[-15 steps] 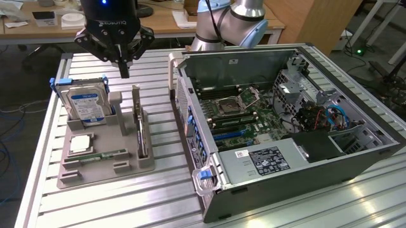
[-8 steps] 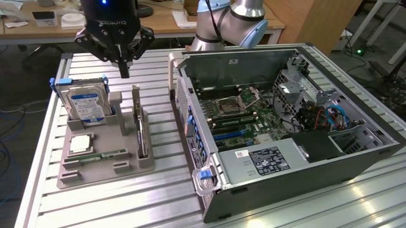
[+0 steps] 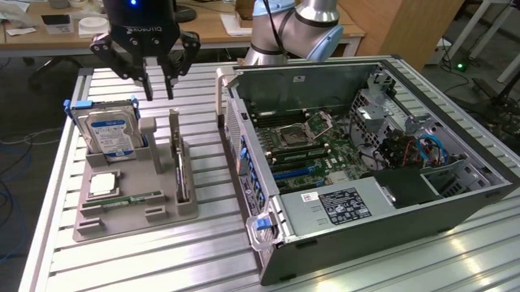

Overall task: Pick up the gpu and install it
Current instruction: 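Pick up the gpu and move the gpu toward the slot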

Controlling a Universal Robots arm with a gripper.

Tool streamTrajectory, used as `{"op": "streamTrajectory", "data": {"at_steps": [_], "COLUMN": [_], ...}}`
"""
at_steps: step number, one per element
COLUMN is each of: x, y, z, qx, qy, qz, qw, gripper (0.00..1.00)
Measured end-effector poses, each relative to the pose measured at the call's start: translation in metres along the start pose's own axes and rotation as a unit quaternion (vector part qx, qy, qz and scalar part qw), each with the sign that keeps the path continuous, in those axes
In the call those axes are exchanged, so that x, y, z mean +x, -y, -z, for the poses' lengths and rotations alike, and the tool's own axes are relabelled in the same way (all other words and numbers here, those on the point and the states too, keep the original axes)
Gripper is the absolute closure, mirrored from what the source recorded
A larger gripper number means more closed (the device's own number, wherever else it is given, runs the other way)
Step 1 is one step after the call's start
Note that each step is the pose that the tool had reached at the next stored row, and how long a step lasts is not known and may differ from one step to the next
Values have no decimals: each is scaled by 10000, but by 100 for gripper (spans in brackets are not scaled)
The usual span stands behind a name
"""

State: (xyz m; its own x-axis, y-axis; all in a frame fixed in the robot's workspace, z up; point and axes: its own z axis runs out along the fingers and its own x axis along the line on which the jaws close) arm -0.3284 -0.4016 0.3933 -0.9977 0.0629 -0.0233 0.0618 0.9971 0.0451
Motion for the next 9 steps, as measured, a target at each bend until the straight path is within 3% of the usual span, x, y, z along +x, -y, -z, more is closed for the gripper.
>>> {"op": "streamTrajectory", "data": {"at_steps": [1,4,5,6,9], "x": [0,0,0,1,1], "y": [0,0,0,0,1], "z": [0,0,-1,-6,-25], "qx": [0,0,0,-2,-8], "qy": [0,0,-1,-3,-14], "qz": [0,0,13,72,321], "qw": [10000,10000,10000,10000,9995], "gripper": [65,47,47,41,41]}}
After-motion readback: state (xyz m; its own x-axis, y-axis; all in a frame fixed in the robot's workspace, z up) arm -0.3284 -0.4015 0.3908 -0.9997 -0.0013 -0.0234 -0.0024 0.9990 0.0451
